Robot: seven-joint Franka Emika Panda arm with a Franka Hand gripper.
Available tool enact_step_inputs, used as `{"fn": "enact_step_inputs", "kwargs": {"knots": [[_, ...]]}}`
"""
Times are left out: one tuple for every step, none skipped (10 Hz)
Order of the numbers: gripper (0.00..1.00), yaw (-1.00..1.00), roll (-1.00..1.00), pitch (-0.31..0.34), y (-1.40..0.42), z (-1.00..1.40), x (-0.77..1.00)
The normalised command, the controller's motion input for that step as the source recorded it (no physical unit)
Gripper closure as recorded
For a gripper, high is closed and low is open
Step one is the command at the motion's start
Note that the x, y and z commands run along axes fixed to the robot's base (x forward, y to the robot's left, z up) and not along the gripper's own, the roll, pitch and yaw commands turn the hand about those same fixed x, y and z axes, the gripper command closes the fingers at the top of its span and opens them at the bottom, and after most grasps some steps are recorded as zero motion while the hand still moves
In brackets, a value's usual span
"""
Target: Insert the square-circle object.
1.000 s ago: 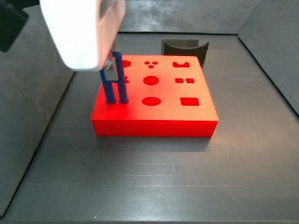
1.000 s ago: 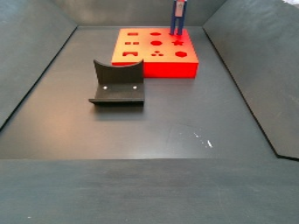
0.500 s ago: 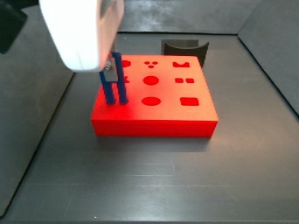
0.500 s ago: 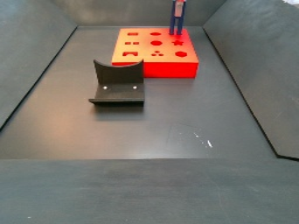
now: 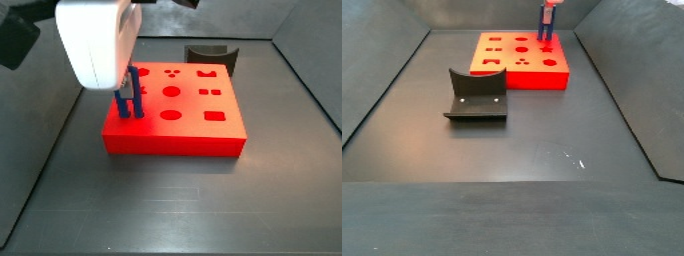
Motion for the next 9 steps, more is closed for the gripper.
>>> {"fn": "enact_step_inputs", "kwargs": {"knots": [[1.0,0.0,0.03,0.043,-0.09,-0.65,0.22],[1.0,0.0,0.01,0.053,-0.09,-0.68,0.3],[1.0,0.0,0.08,0.086,0.0,-0.64,0.26],[1.0,0.0,0.2,0.109,0.0,-0.6,0.08],[1.0,0.0,0.23,0.083,0.0,-0.67,0.0],[1.0,0.0,0.23,0.034,0.0,-0.77,-0.01],[1.0,0.0,0.28,-0.029,-0.1,-0.73,0.0],[1.0,0.04,0.29,-0.071,-0.22,-0.74,0.0],[1.0,0.0,0.22,-0.096,-0.13,-0.88,-0.01]]}}
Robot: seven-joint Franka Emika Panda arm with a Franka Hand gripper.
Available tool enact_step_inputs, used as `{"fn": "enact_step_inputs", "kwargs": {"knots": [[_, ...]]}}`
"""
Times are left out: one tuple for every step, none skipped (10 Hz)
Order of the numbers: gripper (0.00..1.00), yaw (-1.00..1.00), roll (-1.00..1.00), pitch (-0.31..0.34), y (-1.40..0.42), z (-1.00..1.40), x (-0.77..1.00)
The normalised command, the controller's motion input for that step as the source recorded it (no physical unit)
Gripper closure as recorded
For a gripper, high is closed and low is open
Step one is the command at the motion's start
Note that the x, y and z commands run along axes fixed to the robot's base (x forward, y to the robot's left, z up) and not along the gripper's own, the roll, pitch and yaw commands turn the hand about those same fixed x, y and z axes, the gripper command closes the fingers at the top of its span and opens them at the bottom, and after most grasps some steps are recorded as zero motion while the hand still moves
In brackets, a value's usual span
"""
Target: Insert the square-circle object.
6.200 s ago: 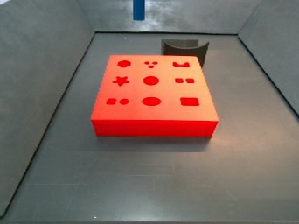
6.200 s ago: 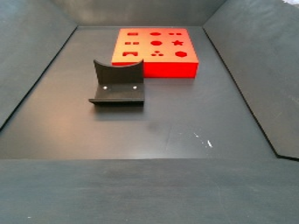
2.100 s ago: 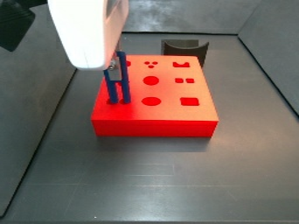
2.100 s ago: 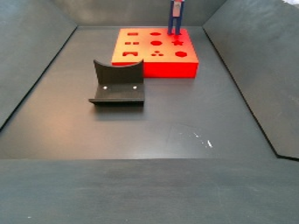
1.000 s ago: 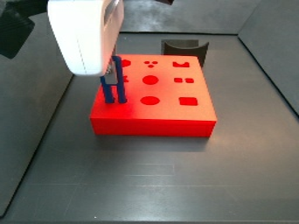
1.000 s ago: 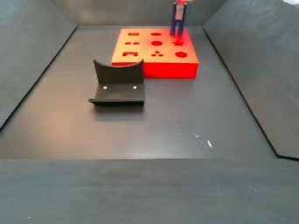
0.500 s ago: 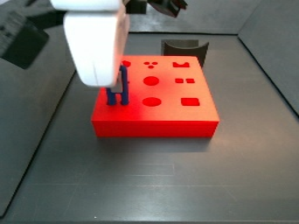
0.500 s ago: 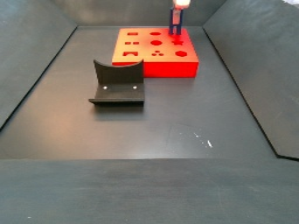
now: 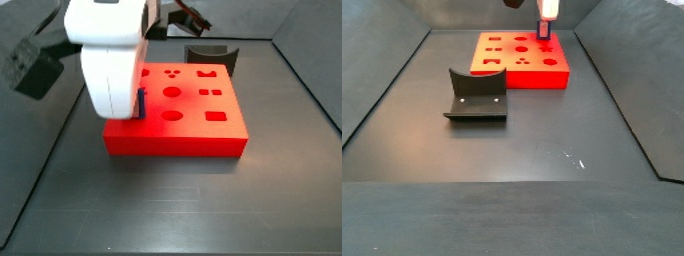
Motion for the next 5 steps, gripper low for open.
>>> {"fn": "enact_step_inputs", "kwargs": {"knots": [[1.0,0.0,0.1,-0.067,0.0,-1.0,0.0],[1.0,0.0,0.01,-0.027,0.0,-1.0,0.03],[1.0,0.0,0.0,-0.057,0.01,-0.99,0.0],[1.0,0.0,-0.06,0.0,0.06,-0.08,0.0],[1.0,0.0,0.0,0.0,0.0,0.0,0.0]]}}
